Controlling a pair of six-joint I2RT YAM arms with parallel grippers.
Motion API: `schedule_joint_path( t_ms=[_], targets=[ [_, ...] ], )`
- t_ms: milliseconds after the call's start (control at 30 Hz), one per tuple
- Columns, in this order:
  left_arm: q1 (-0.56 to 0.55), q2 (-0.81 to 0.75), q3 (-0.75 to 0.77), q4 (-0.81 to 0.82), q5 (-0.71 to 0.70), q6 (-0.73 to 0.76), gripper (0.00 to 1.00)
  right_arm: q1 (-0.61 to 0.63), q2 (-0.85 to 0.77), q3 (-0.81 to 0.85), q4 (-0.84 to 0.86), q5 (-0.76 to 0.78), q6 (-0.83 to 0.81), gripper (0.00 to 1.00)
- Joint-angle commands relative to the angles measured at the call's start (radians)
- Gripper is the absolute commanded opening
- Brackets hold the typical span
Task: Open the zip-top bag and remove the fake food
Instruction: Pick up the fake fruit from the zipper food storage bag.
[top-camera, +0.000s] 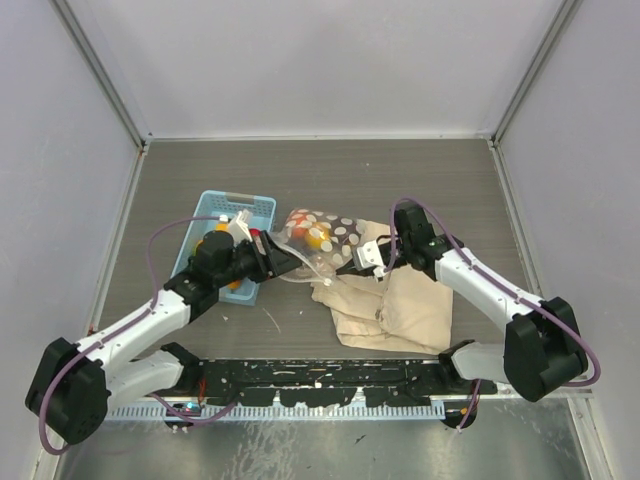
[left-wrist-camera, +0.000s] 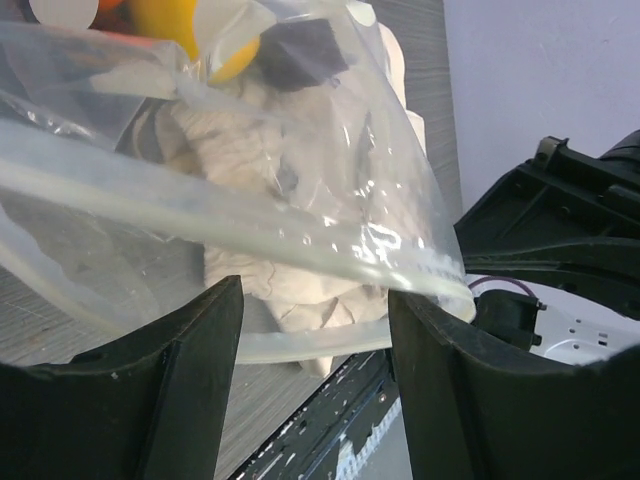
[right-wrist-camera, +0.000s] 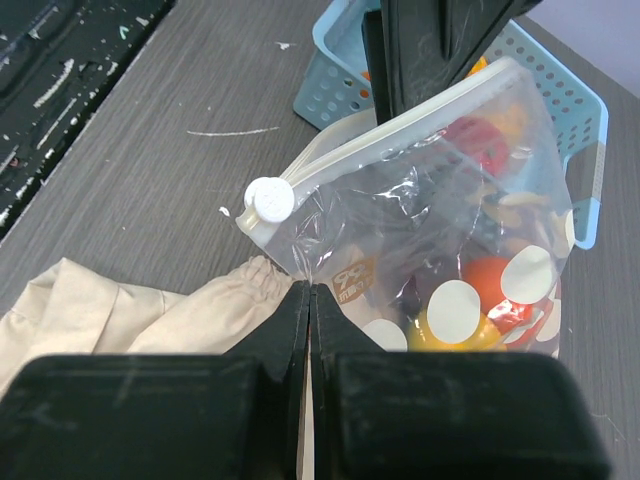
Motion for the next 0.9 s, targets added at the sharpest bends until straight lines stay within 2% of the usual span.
schedule_joint_path(
  t_ms=[0, 433, 867],
  targets=[
    [-0.018, 0.023, 0.053, 0.069, -0.022, 0.003, 0.61, 0.004, -0.036, 0.055, -0.054, -0.095, -0.036, 0.03],
    [-0.052, 0.018, 0.052, 0.057, -0.093, 0.009, 0.63, 0.148, -0.021, 0.11, -0.112, -0.084, -0.02, 0.02],
    [-0.055, 0.004, 0.051, 0.017, -0.126, 0.035, 0.64, 0.221, -0.016, 0.179, -0.188, -0.097, 0.006, 0.02]
  ],
)
